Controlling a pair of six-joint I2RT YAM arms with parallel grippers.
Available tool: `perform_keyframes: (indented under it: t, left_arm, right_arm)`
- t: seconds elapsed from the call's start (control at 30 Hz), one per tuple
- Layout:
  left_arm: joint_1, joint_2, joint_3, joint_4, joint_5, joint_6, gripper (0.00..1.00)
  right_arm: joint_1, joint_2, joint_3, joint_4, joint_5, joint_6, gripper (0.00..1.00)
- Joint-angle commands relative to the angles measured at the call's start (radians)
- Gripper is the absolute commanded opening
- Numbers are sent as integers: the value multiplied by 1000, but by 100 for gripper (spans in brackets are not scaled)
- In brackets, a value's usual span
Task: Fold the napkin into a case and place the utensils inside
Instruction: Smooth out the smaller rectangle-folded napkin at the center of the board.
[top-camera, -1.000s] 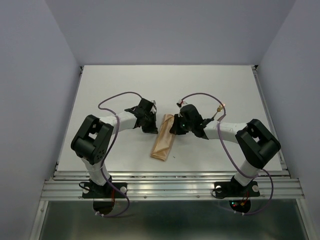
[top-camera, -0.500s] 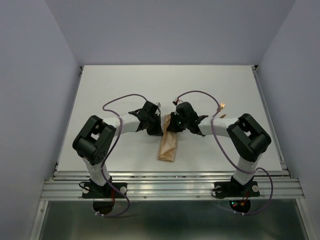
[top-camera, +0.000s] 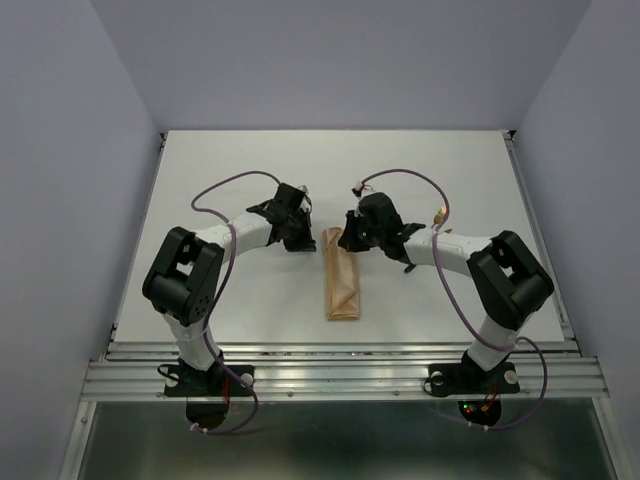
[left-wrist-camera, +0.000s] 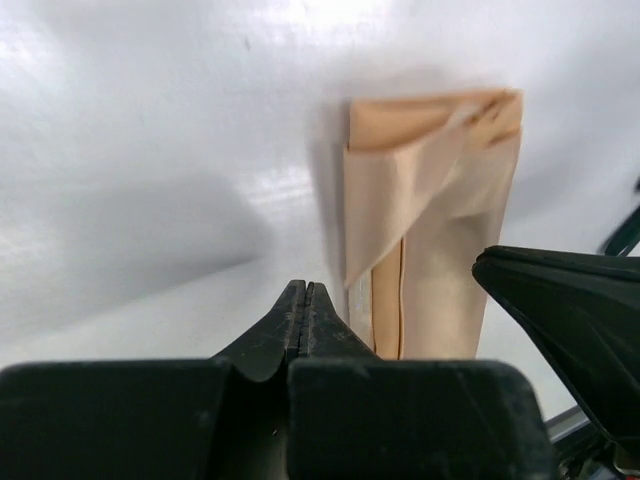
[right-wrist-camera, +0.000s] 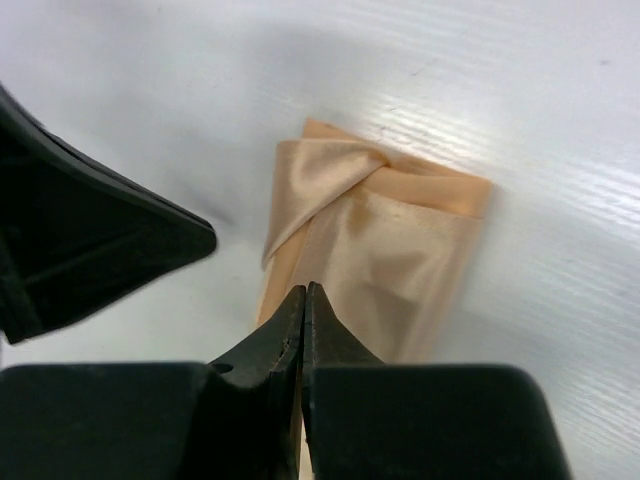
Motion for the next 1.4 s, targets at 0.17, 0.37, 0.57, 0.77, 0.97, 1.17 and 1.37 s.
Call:
perform_keyframes:
  t: [0.17, 0.37, 0.57, 0.77, 0.97, 1.17, 1.37]
  left_arm:
    - [48, 141, 233, -40, -22, 38, 0]
    - [45, 182, 273, -45, 0, 42, 0]
    - [32, 193, 295, -45, 7, 39, 0]
    - [13, 222, 325, -54, 10, 33, 0]
    - [5, 234, 339, -62, 7, 28, 0]
    - [5, 230, 341, -86, -31, 24, 0]
    - [7, 133, 322, -109, -131, -4, 0]
  right_arm:
    - [-50, 86, 124, -76, 111, 37, 1]
    - [-50, 135, 155, -76, 118, 45, 1]
    - [-50, 175, 175, -50, 51, 48, 1]
    - [-50, 194, 189, -35, 29, 66, 1]
    - [-50, 192, 181, -18, 2, 68, 1]
    - [-50, 136, 147, 34, -70, 66, 1]
    - [-50, 33, 94, 22, -52, 65, 1]
